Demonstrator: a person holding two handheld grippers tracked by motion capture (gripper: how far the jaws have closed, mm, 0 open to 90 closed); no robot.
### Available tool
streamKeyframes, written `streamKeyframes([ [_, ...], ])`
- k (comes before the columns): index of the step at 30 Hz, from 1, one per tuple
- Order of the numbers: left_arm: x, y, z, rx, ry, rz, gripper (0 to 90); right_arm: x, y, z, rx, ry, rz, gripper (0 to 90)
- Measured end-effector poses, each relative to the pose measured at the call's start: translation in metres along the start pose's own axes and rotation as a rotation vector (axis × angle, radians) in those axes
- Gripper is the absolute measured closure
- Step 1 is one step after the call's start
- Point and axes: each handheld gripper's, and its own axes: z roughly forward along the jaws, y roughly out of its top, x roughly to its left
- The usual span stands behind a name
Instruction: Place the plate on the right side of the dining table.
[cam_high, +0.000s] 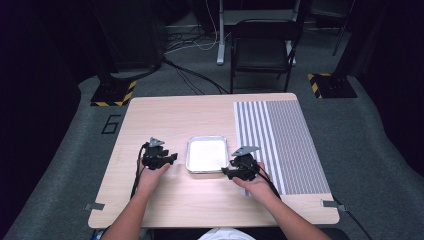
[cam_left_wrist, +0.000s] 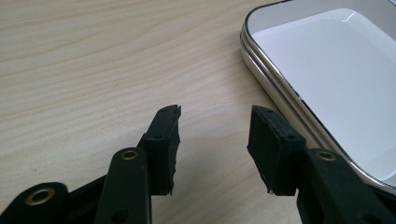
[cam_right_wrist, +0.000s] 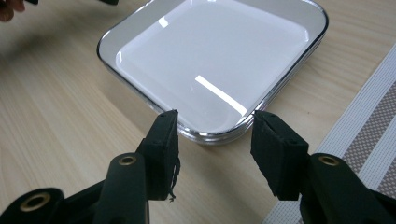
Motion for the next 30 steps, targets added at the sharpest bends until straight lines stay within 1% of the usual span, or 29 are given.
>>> streamKeyframes([
  [2,-0.002,0.0,0.0,-0.001,-0.004,0.003,53.8,-0.002,0.002,0.0,-0.009,-0.002,0.004,50.6],
  [4,-0.004,0.0,0.001,0.003,-0.025,-0.001,53.6,-0.006,0.005,-0.001,-0.02,-0.011,0.006,51.9],
  [6,-0.006,0.0,0.001,0.008,-0.052,-0.012,54.9,-0.009,0.007,-0.002,-0.02,0.001,0.011,53.5],
  [7,-0.006,0.0,0.001,0.008,-0.052,-0.012,55.2,-0.012,0.008,-0.002,-0.014,0.019,0.021,53.5],
  [9,-0.008,0.001,0.001,0.007,-0.076,-0.01,55.3,-0.014,0.009,-0.003,-0.019,0.012,0.035,55.0],
  [11,-0.011,0.001,0.001,0.005,-0.086,-0.02,55.5,-0.017,0.01,-0.005,-0.022,0.011,0.058,56.0],
  [12,-0.012,0.001,0.001,0.005,-0.085,-0.022,55.6,-0.02,0.01,-0.005,-0.019,0.027,0.07,56.1],
  [13,-0.013,0.002,0.0,0.004,-0.081,-0.023,56.0,-0.022,0.01,-0.005,-0.019,0.03,0.084,56.2],
  [15,-0.013,0.002,0.0,0.005,-0.081,-0.022,56.4,-0.023,0.01,-0.006,-0.028,0.024,0.101,57.1],
  [16,-0.013,0.003,-0.003,0.001,-0.075,-0.014,56.1,-0.024,0.01,-0.007,-0.035,0.022,0.106,57.8],
  [17,-0.013,0.003,-0.004,-0.007,-0.07,-0.016,55.4,-0.024,0.011,-0.008,-0.032,0.028,0.122,58.7],
  [19,-0.013,0.004,-0.005,-0.014,-0.062,-0.02,53.6,-0.026,0.011,-0.008,-0.038,0.031,0.123,59.6],
  [20,-0.012,0.004,-0.007,-0.033,-0.059,-0.03,52.8,-0.027,0.013,-0.007,-0.026,0.051,0.145,59.7],
  [22,-0.011,0.005,-0.01,-0.053,-0.067,-0.047,52.8,-0.028,0.015,-0.006,-0.028,0.062,0.153,59.7],
  [23,-0.011,0.005,-0.01,-0.053,-0.067,-0.047,52.8,-0.028,0.017,-0.006,-0.027,0.064,0.162,59.8],
  [24,-0.01,0.005,-0.012,-0.066,-0.068,-0.062,52.8,-0.029,0.018,-0.005,-0.026,0.067,0.157,59.8],
  [25,-0.01,0.005,-0.013,-0.071,-0.067,-0.067,52.8,-0.028,0.019,-0.005,-0.026,0.07,0.166,59.8],
  [29,-0.008,0.005,-0.014,-0.075,-0.071,-0.074,54.1,-0.03,0.022,-0.003,-0.032,0.088,0.181,59.5],
  [30,-0.008,0.005,-0.015,-0.086,-0.078,-0.076,54.8,-0.031,0.023,-0.001,-0.032,0.101,0.194,60.4],
])
